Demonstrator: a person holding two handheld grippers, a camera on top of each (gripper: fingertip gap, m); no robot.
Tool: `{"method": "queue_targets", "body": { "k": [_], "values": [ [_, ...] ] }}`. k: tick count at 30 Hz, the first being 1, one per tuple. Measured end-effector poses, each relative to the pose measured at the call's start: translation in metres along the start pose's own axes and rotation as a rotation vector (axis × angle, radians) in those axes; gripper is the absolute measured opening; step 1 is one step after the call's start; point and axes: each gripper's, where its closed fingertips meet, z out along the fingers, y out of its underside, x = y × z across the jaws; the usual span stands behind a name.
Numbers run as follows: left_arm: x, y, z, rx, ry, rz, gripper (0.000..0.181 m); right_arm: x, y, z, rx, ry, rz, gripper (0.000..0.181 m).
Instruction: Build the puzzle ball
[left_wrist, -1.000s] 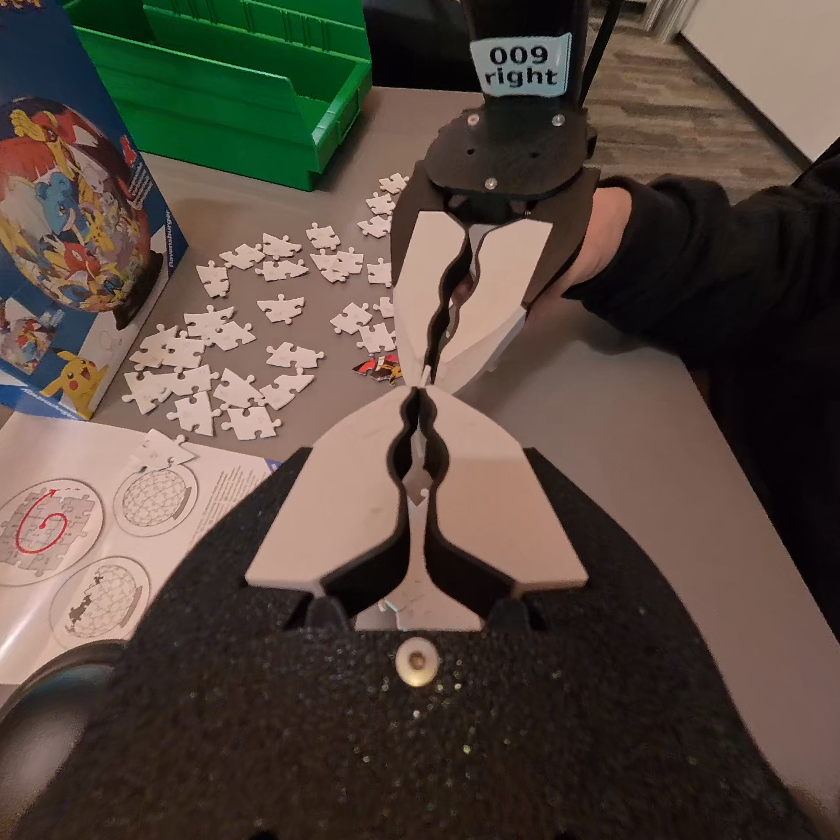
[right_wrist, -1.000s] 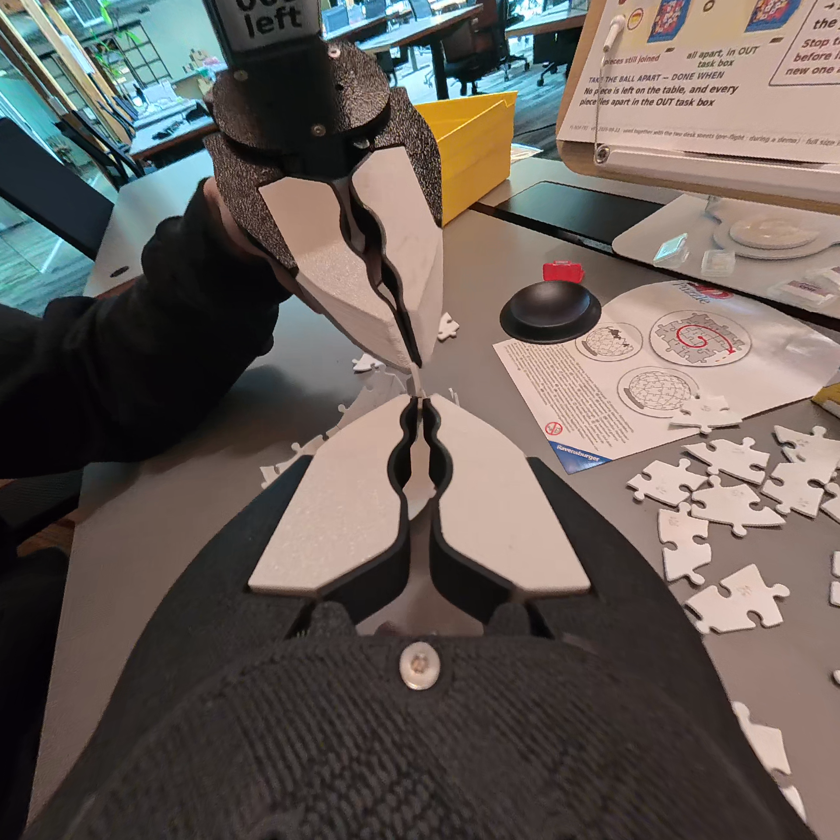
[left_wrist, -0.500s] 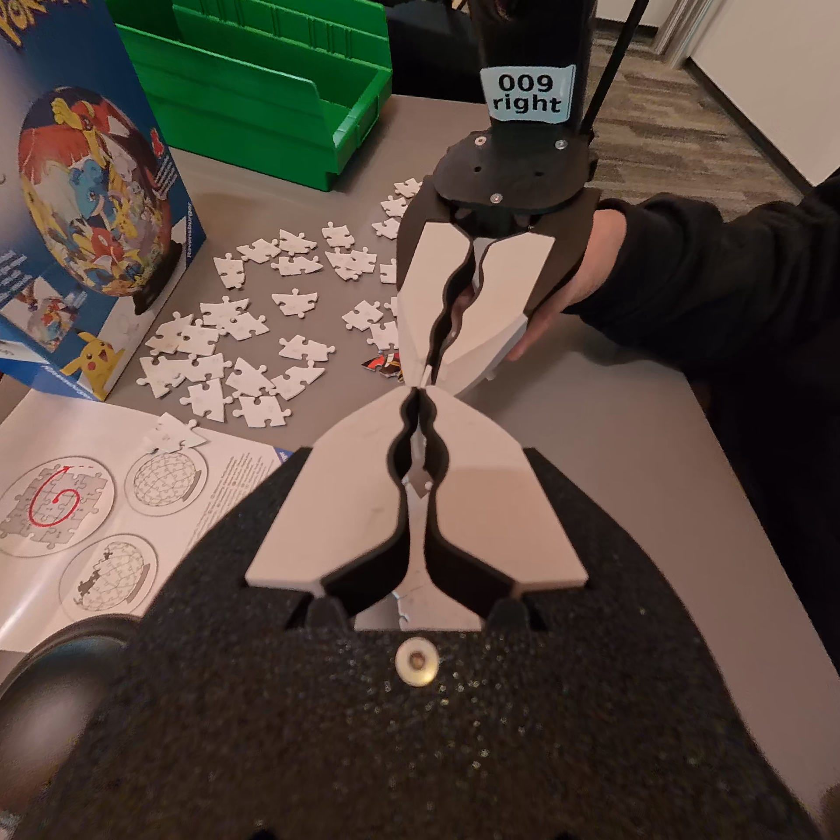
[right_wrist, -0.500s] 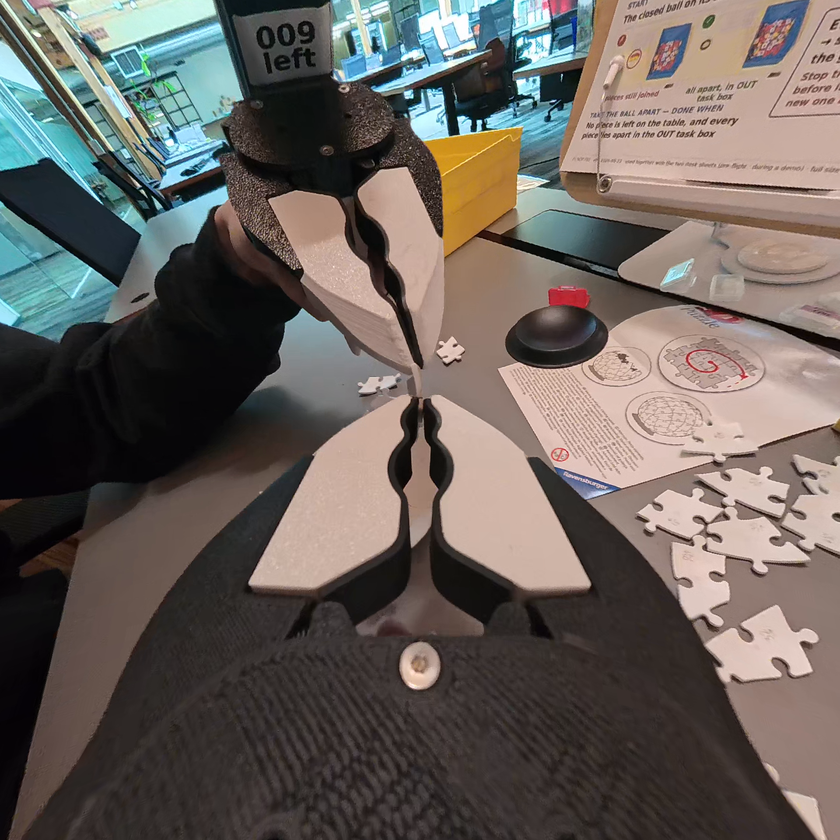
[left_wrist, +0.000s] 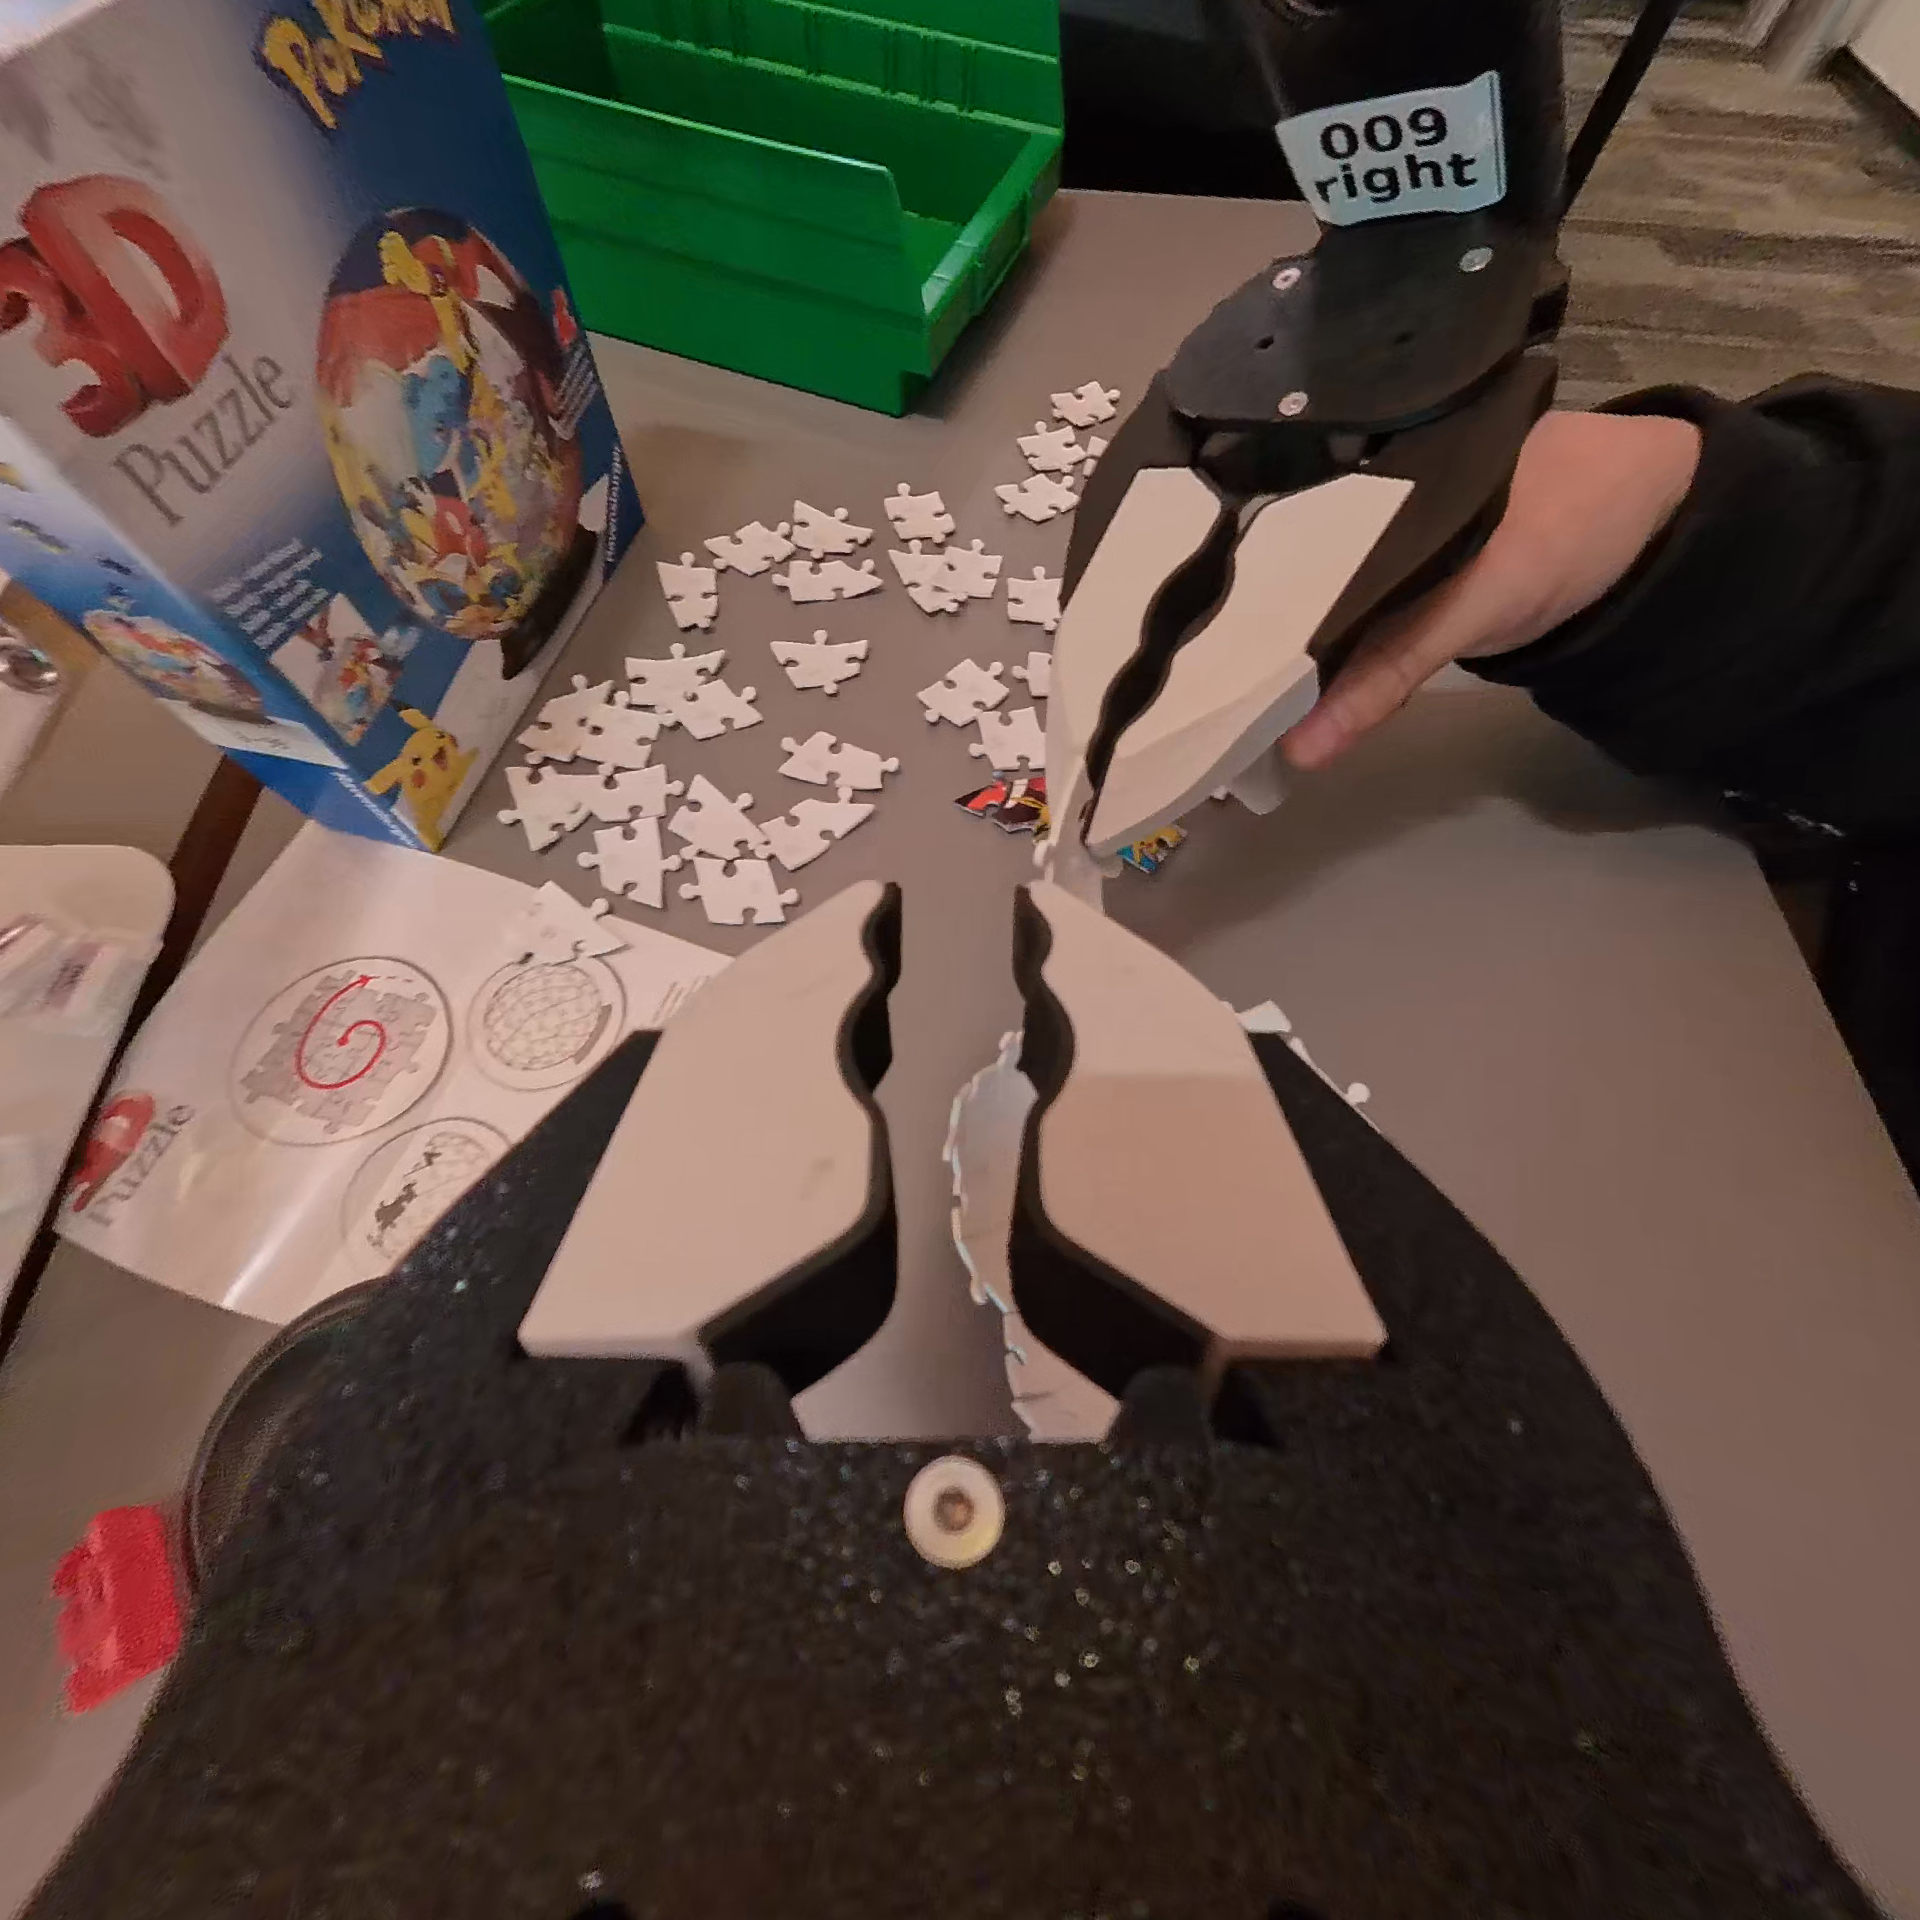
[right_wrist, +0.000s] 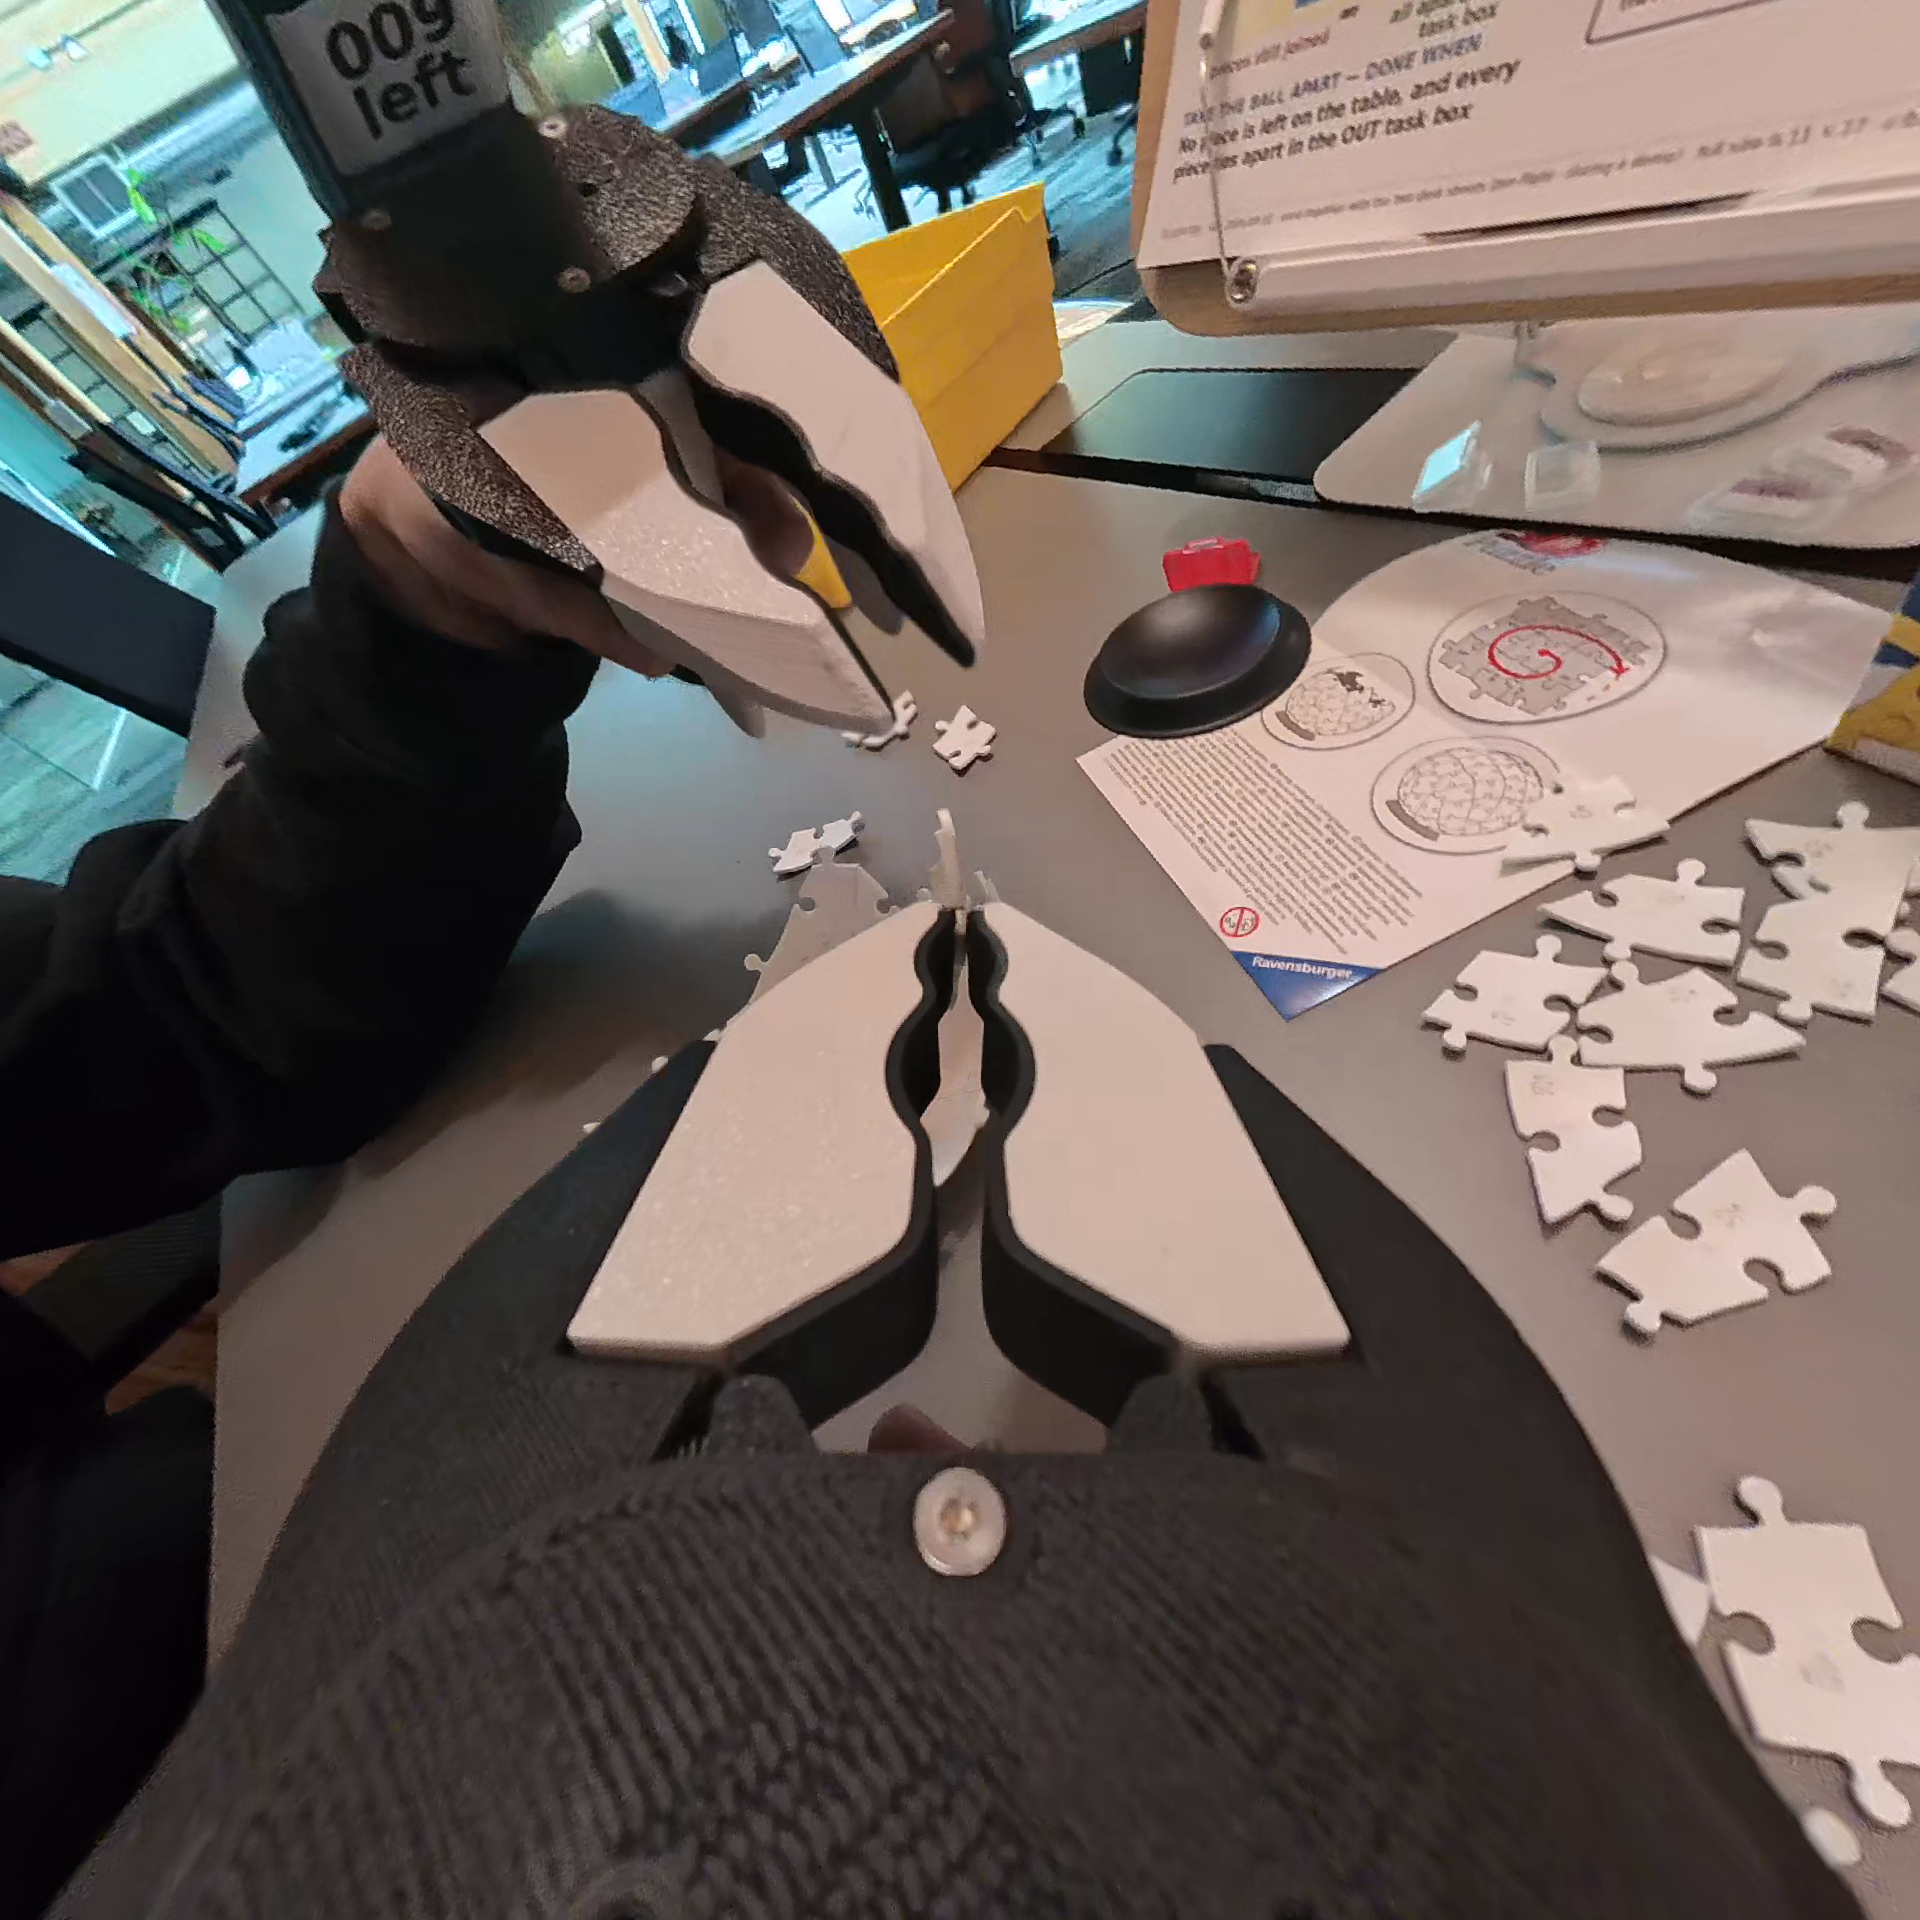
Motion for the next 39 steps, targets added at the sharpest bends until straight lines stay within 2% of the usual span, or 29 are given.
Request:
{"method": "queue_targets", "body": {
  "k": [9,17,20,23,27,33,39],
  "values": [
    [-0.01,0.01,-0.003,-0.013,-0.033,0.014,0.039,0.005,0.018,-0.002,-0.119,0.075,0.042,0.002],
    [-0.011,0.06,-0.002,-0.267,0.094,0.013,0.05,-0.012,0.042,0.011,-0.264,0.019,0.15,0.002],
    [-0.011,0.071,0.004,-0.323,0.176,0.001,0.054,-0.004,0.042,0.012,-0.291,0.059,0.167,0.002],
    [-0.006,0.076,0.015,-0.314,0.301,0.007,0.056,-0.003,0.046,0.016,-0.301,0.043,0.219,0.002],
    [0.006,0.072,0.023,-0.263,0.459,-0.072,0.055,-0.002,0.053,0.02,-0.328,0.053,0.231,0.002],
    [0.006,0.086,0.034,-0.296,0.486,-0.01,0.05,-0.001,0.065,0.026,-0.394,0.081,0.232,0.002],
    [0.009,0.077,0.038,-0.269,0.543,-0.007,0.049,0.005,0.067,0.022,-0.409,0.145,0.236,0.002]
  ]
}}
